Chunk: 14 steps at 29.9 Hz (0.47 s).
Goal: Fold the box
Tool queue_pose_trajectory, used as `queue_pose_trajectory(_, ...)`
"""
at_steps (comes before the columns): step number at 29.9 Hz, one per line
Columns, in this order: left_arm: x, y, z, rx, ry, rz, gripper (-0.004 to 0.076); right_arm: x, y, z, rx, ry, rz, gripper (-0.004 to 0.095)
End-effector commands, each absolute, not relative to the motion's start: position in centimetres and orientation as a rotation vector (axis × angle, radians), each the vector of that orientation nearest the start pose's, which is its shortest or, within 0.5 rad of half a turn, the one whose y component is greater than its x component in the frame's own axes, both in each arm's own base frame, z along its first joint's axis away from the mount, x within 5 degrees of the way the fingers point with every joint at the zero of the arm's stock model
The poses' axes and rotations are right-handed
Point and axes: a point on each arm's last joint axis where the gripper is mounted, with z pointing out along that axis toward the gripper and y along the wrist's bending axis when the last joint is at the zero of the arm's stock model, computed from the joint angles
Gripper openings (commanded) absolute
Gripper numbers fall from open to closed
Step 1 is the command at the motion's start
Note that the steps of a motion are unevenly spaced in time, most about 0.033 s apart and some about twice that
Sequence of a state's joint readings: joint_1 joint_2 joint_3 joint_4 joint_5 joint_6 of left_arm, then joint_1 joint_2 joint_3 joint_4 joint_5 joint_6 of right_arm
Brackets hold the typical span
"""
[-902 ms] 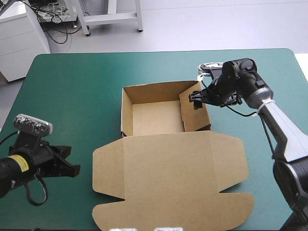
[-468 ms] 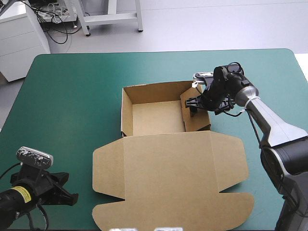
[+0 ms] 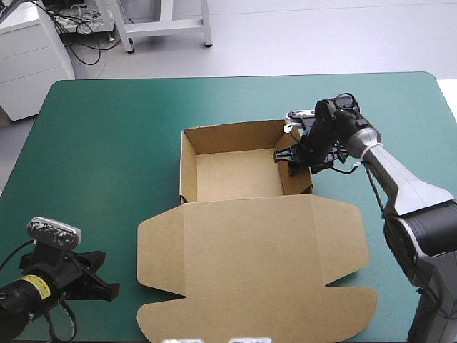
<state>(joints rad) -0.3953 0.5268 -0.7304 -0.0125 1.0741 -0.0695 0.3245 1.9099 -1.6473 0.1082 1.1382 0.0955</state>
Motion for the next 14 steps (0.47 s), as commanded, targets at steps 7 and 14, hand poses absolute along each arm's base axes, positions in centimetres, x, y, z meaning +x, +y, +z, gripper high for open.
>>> queue_pose_trajectory(7,7.1,-3.1,33.8,0.369,2.259,-0.267,-0.0032,38.0,13.9,30.0,-0.333,2.793,0.273,-0.0005)
queue_pose_trajectory(14,7.1,-3.1,33.8,0.37,2.261,-0.267,-0.0032,38.3,11.5,36.3,-0.319,2.649,0.078,-0.0015)
